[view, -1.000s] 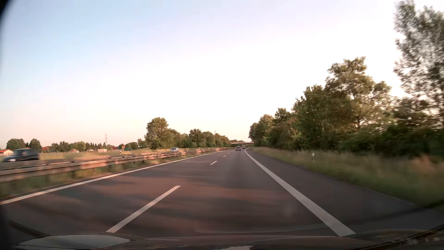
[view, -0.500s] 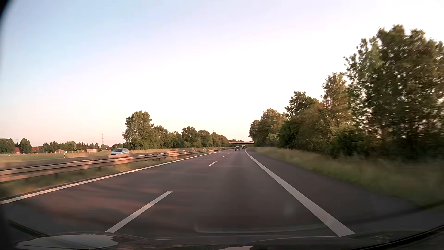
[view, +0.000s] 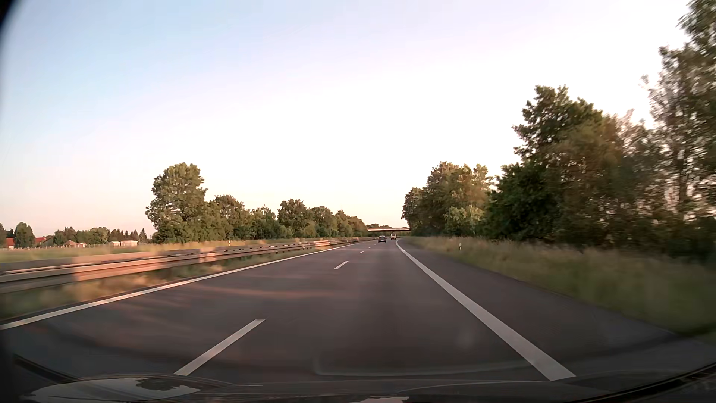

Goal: Follow the waypoints while adhering to traffic rules and regulations

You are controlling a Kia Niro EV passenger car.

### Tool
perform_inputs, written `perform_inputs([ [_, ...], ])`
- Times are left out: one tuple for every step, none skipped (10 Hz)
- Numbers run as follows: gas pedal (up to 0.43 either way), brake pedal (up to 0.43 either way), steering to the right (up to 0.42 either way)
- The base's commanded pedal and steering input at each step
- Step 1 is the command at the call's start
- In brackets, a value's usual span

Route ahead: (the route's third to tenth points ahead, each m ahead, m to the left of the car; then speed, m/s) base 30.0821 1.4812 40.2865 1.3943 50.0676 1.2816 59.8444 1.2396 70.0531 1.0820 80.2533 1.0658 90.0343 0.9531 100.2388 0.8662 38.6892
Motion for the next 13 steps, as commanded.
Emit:
perform_inputs([
  [0.409,0.012,0.001],
  [0.409,0.018,0.001],
  [0.409,0.018,0.001],
  [0.409,0.018,0.001],
  [0.409,0.018,0.001],
  [0.409,0.018,0.001],
  [0.409,0.012,0.001],
  [0.409,0.018,0.001],
  [0.421,0.018,0.001],
  [0.421,0.018,0.001],
  [0.421,0.018,0.001],
  [0.421,0.018,0.001],
  [0.421,0.018,0.002],
])
